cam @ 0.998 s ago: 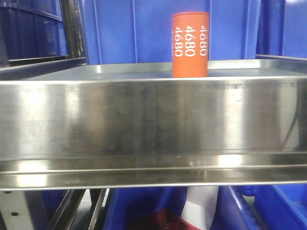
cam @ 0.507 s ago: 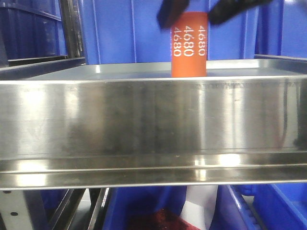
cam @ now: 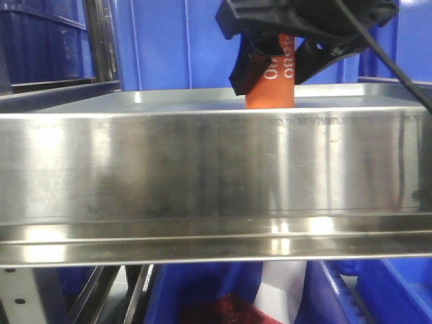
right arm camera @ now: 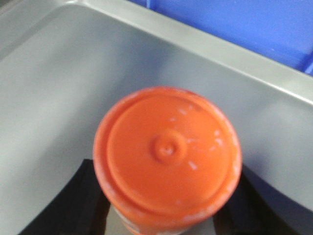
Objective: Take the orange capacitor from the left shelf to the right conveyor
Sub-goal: 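Close the right gripper around the top of the orange cylinder, then lift the orange cylinder up off the shelf with the right gripper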
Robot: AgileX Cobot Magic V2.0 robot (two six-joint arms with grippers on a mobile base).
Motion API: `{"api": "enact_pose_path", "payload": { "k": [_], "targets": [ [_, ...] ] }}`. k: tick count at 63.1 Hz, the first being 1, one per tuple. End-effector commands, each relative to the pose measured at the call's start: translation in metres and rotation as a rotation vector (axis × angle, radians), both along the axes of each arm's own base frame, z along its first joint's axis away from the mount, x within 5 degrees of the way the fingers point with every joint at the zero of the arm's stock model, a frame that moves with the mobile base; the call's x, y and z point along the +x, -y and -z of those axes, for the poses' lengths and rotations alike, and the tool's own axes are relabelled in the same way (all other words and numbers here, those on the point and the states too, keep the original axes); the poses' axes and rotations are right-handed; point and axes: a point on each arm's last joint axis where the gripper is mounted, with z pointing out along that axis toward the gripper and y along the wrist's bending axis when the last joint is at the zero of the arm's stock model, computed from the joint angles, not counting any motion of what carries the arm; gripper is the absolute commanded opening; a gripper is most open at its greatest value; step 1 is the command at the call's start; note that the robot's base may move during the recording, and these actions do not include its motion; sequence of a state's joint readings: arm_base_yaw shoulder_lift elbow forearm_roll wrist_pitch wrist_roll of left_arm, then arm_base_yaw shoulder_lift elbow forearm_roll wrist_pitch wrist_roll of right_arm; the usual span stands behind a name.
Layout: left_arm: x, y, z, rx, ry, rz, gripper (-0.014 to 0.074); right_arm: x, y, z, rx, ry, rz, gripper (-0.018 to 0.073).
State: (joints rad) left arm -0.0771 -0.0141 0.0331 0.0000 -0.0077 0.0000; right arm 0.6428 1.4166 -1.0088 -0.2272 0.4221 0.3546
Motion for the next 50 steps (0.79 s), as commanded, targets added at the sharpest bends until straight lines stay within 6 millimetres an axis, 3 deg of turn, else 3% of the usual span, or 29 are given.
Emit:
{"api": "enact_pose_path", "payload": {
  "k": [1, 9, 18, 34, 40, 50],
  "targets": [
    [0.000, 0.000, -0.010, -0.012, 0.080, 0.006, -0.0105, -0.001, 0.001, -0.022, 0.033, 0.075, -0.012, 0.0097],
    [0.000, 0.000, -0.010, -0.012, 0.080, 0.006, -0.0105, -0.008, 0.007, -0.030, 0.029, 0.070, -0.002, 0.0063],
    [0.000, 0.000, -0.010, -0.012, 0.080, 0.006, -0.0105, -0.028, 0.024, -0.057, 0.060, 0.116, 0.012, 0.0043],
    [0.000, 0.000, -0.010, -0.012, 0.080, 0.006, -0.0105, -0.096, 0.076, -0.122, 0.193, 0.324, 0.018, 0.0043],
    [0.000, 0.000, -0.010, -0.012, 0.080, 0.006, -0.0105, -0.124, 0.097, -0.129, 0.232, 0.381, 0.021, 0.0043],
    [0.000, 0.000, -0.010, -0.012, 0.080, 0.006, -0.0105, -0.163, 0.126, -0.121, 0.289, 0.454, 0.024, 0.0043]
  ]
}}
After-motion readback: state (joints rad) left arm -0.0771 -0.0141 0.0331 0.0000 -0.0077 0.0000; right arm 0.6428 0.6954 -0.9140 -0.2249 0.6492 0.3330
